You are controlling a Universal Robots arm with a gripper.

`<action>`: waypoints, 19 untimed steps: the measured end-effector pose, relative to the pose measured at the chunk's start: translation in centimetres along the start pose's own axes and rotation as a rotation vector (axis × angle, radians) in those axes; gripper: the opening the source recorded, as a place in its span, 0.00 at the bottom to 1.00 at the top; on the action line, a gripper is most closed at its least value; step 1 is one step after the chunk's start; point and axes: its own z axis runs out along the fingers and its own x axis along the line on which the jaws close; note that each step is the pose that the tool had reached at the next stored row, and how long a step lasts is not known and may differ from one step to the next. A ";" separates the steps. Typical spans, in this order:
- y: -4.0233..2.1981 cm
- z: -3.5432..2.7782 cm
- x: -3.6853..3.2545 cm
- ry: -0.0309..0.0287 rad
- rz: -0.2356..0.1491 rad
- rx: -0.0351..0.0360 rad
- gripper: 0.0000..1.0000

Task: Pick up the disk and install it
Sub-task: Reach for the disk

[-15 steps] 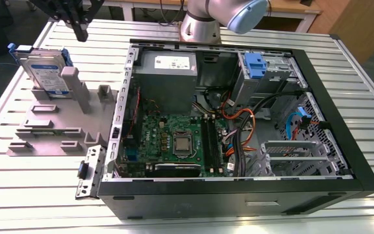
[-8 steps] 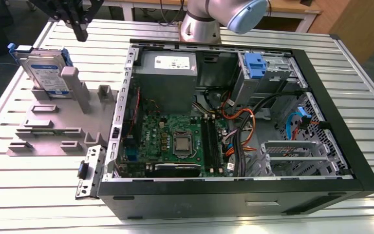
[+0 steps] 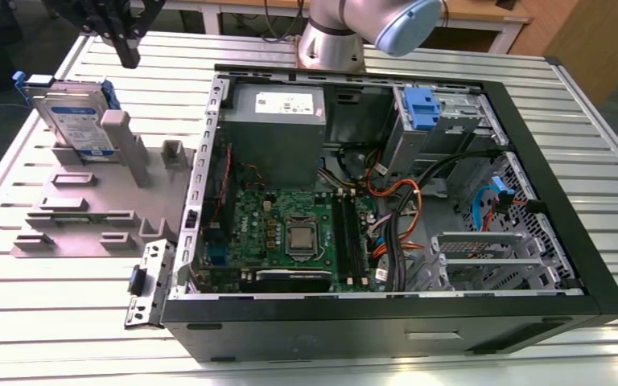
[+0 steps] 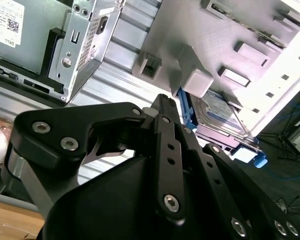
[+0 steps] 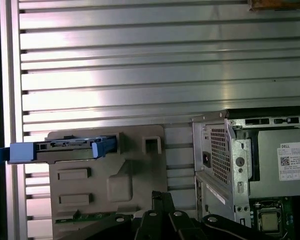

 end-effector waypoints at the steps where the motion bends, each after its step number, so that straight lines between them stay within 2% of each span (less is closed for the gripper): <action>1: -0.01 -0.01 0.11 0.0001 0.000 0.0001 0.11; 7: -0.08 -0.02 1.14 0.0001 0.000 0.0001 0.11; 10: -0.12 -0.01 1.95 0.0001 0.000 0.0001 0.11; 13: -0.09 0.02 3.03 0.0000 0.000 0.0000 0.11; 19: 0.04 0.10 5.79 0.0001 0.000 0.0001 0.11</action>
